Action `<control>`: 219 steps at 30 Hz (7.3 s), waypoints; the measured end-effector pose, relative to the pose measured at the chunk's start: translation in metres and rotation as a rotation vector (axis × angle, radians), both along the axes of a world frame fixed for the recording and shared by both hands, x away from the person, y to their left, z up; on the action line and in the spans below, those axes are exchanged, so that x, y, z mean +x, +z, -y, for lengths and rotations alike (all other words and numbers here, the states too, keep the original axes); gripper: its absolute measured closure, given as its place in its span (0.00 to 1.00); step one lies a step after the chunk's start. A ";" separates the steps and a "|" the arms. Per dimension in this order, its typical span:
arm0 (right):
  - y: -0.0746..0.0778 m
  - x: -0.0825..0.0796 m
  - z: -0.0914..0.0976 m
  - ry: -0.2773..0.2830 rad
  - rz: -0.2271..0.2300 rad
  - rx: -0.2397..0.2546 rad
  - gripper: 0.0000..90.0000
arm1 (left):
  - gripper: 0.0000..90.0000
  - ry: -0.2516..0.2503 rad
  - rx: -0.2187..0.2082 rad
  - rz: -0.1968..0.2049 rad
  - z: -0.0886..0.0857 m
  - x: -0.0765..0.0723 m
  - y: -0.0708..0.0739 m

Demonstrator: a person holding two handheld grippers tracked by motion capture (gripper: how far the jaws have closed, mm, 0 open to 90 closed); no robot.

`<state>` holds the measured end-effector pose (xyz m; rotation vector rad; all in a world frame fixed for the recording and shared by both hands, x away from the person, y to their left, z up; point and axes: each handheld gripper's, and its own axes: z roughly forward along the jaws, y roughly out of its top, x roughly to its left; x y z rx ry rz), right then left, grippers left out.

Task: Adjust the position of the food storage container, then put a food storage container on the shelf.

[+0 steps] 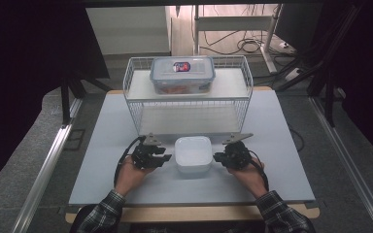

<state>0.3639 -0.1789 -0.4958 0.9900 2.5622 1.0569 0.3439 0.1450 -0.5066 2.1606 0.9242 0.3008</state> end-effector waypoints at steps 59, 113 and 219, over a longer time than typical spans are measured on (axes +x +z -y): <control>0.024 -0.008 0.002 0.011 0.014 0.106 0.37 | 0.35 -0.002 -0.044 0.039 0.015 -0.023 0.021; 0.027 0.002 -0.004 -0.087 -0.124 0.259 0.88 | 0.86 0.110 -0.253 -0.114 0.011 0.000 0.021; 0.244 0.069 -0.053 -0.071 0.354 0.363 0.75 | 0.72 0.158 -0.315 0.327 -0.020 0.058 0.244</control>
